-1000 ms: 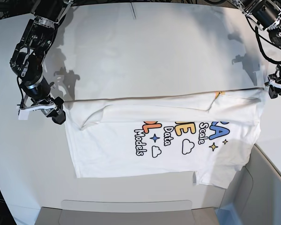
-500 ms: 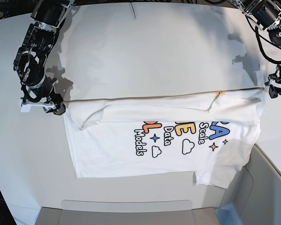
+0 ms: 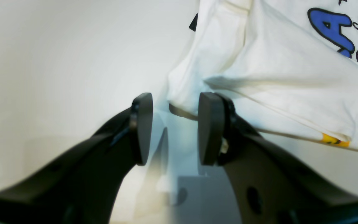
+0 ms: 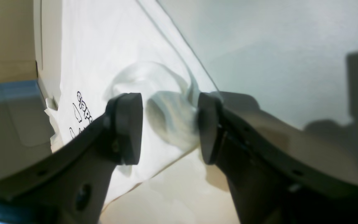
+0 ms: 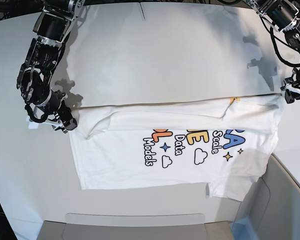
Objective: Layout the t-shirt on the table in an organized manner, then fold the t-shirt properly
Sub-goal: 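Grasp the folded edge ends with the right and left grippers, then drag the shirt by its folded edge with both grippers toward the robot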
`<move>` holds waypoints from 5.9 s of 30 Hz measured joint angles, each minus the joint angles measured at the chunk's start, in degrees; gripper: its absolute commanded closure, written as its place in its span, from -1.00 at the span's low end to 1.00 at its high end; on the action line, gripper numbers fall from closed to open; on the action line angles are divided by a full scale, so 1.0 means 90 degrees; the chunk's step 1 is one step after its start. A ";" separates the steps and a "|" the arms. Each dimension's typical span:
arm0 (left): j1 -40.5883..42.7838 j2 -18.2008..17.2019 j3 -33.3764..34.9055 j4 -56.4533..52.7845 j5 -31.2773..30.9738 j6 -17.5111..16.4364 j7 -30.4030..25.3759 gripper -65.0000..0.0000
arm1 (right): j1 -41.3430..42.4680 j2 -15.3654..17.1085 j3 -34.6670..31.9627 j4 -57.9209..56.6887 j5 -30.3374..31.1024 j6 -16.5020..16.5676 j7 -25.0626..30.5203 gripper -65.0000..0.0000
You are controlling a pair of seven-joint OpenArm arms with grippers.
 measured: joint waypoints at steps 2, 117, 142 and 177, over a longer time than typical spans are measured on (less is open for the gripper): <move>-0.0017 0.0000 0.0000 0.0000 -0.0005 0.0000 -0.0002 0.24 | 0.0019 0.0080 0.0002 -0.0182 0.0170 0.0034 0.0010 0.14; 0.0738 -0.0022 0.0063 -0.1115 -0.0556 -0.0092 0.0811 0.85 | -0.2302 0.0663 0.0051 0.1564 0.0923 0.0848 -0.0731 1.00; 0.2050 0.0532 0.0066 0.0755 -0.0291 -0.0022 0.1435 0.44 | -0.3859 0.0374 0.0500 0.2722 0.1321 0.0835 -0.0699 1.00; 0.2601 0.0658 0.0044 0.1056 -0.0369 -0.0019 0.1382 0.49 | -0.4379 0.0323 0.1073 0.2766 0.1450 0.0872 -0.0699 0.96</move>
